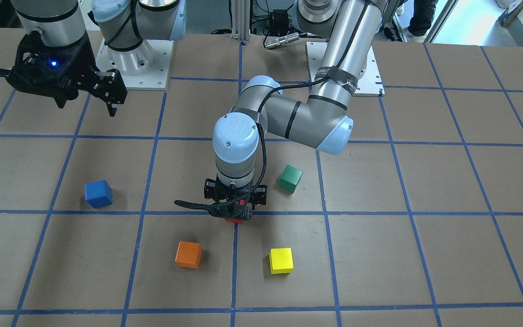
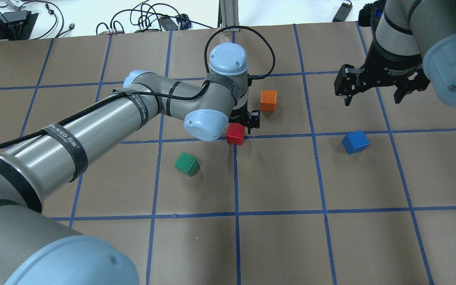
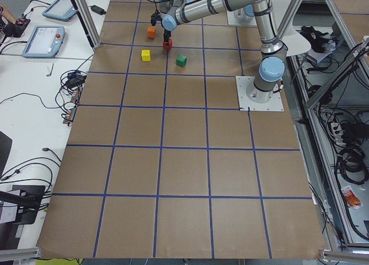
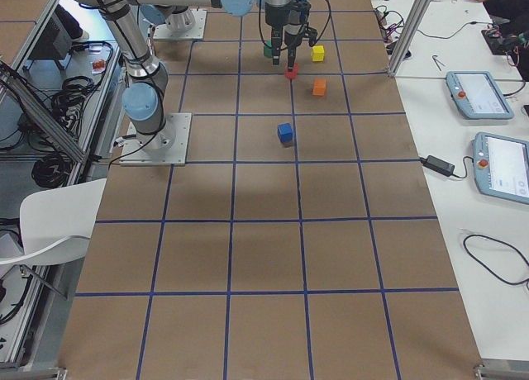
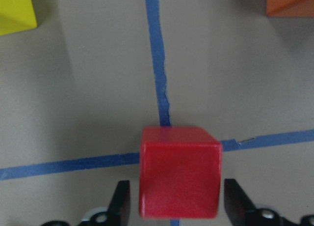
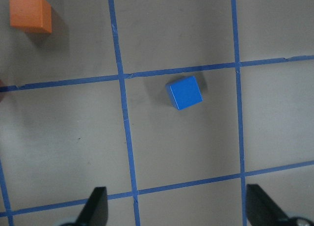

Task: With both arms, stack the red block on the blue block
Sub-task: 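Release the red cube and raise the left gripper back, then reach the right gripper across to the red cube and grasp it, then lift the red cube with the right gripper toward the blue cube, then lower the red cube onto the blue cube with the right gripper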

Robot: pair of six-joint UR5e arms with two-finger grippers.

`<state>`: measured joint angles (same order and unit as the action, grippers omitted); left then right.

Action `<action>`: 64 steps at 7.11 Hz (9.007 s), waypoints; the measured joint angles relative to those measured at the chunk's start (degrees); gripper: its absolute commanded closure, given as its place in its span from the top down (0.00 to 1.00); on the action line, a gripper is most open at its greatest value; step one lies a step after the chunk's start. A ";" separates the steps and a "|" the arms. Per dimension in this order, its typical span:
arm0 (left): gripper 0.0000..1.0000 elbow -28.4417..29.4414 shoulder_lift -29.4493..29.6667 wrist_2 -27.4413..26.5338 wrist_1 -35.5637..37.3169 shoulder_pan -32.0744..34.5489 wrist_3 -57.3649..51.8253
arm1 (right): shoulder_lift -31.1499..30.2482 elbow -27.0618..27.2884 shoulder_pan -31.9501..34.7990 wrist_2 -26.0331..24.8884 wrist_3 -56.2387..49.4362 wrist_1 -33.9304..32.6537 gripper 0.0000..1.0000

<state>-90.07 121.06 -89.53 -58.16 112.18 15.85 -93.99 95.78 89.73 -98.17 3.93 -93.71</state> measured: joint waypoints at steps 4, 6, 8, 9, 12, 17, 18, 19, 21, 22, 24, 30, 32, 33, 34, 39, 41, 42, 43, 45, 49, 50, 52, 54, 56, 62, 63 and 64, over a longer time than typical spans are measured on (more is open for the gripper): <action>1.00 6.30 -11.39 -0.11 -16.12 -7.62 -10.35 | 0.96 2.17 -0.51 0.71 0.33 -6.38 1.00; 1.00 6.85 -19.14 -0.23 -25.49 -12.68 -15.74 | 3.90 3.44 -0.35 1.02 5.97 -8.04 1.00; 1.00 6.60 -27.74 -0.67 -32.31 -17.76 -19.04 | 10.06 3.01 1.12 4.94 9.93 -13.96 1.00; 1.00 6.32 -30.94 -0.92 -33.87 -19.97 -20.00 | 12.40 2.90 2.46 8.40 10.40 -17.65 1.00; 1.00 2.53 -31.49 -0.86 -30.20 -22.44 -19.95 | 20.23 0.35 9.72 10.91 18.94 -24.69 1.00; 1.00 2.34 -31.71 -3.21 -28.82 -22.64 -20.46 | 32.96 -4.59 19.43 10.64 29.83 -31.53 1.00; 1.00 2.38 -31.79 -2.59 -29.00 -22.73 -20.43 | 34.23 -4.60 19.67 10.73 29.67 -32.32 1.00; 1.00 2.35 -31.66 -2.27 -29.05 -22.62 -20.44 | 35.11 -4.60 19.74 10.87 29.66 -32.58 1.00; 1.00 2.29 -31.61 -2.07 -29.04 -22.39 -20.49 | 36.46 -4.62 19.77 11.48 30.10 -32.23 1.00; 1.00 2.21 -31.73 -2.06 -29.03 -22.37 -20.50 | 36.79 -4.54 19.78 12.33 30.33 -31.93 0.83; 1.00 1.98 -31.85 -2.07 -29.03 -22.30 -20.50 | 37.04 -3.98 19.78 13.66 30.53 -31.15 0.04; 1.00 2.42 -31.61 -2.11 -29.03 -22.35 -20.50 | 34.88 -6.72 18.89 15.78 30.10 -22.17 0.00; 1.00 2.39 -31.60 -2.06 -29.03 -22.31 -20.49 | 32.93 -13.58 16.04 14.74 25.93 -10.15 0.00; 1.00 2.32 -31.67 -2.03 -29.03 -22.29 -20.45 | 30.98 -15.98 13.00 13.96 20.79 -3.84 0.00; 1.00 2.22 -31.75 -1.99 -29.03 -22.28 -20.45 | 28.26 -16.70 9.17 13.42 15.07 1.78 0.00; 1.00 1.92 -31.96 -1.96 -29.03 -22.27 -20.47 | 20.31 -9.49 -3.03 7.79 -5.79 5.79 0.00; 1.00 1.92 -32.01 -1.96 -29.03 -22.27 -20.47 | 18.41 -4.74 -5.56 7.36 -15.60 0.05 0.00; 1.00 1.92 -32.02 -1.96 -29.03 -22.27 -20.44 | 17.23 -1.37 -7.05 7.33 -20.99 -4.65 0.00; 1.00 1.89 -32.02 -1.94 -29.03 -22.27 -20.42 | 16.49 2.19 -8.92 7.51 -25.48 -9.59 0.00; 1.00 1.89 -32.02 -1.88 -29.03 -22.27 -20.42 | 15.80 8.65 -11.73 7.78 -30.41 -19.63 0.00; 1.00 1.95 -31.98 -1.91 -29.03 -22.27 -20.46 | 15.77 13.50 -12.48 7.91 -31.22 -25.36 0.00; 1.00 1.96 -31.98 -1.89 -29.03 -22.27 -20.47 | 15.79 14.19 -12.60 7.91 -31.17 -26.26 0.00; 1.00 2.01 -31.97 -1.87 -29.03 -22.27 -20.44 | 15.83 15.46 -12.74 7.63 -31.22 -27.89 0.00; 1.00 2.06 -31.88 -1.87 -29.03 -22.27 -20.49 | 15.80 16.41 -12.97 7.47 -31.31 -28.23 0.00; 1.00 2.11 -31.83 -1.87 -29.03 -22.27 -20.45 | 15.90 16.59 -13.34 7.46 -31.34 -28.22 0.05; 1.00 2.30 -31.76 -1.87 -29.01 -22.27 -20.49 | 16.23 16.62 -13.44 8.00 -30.68 -28.25 0.54; 1.00 2.31 -31.76 -1.87 -29.02 -22.27 -20.49 | 16.33 16.58 -13.44 8.07 -30.60 -28.29 0.54; 1.00 2.31 -31.73 -1.87 -29.01 -22.27 -20.47 | 16.41 16.55 -13.44 8.13 -30.59 -28.41 0.58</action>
<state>-87.76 89.32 -91.41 -87.17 89.91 -4.62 -77.58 112.34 76.29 -90.04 -26.66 -122.12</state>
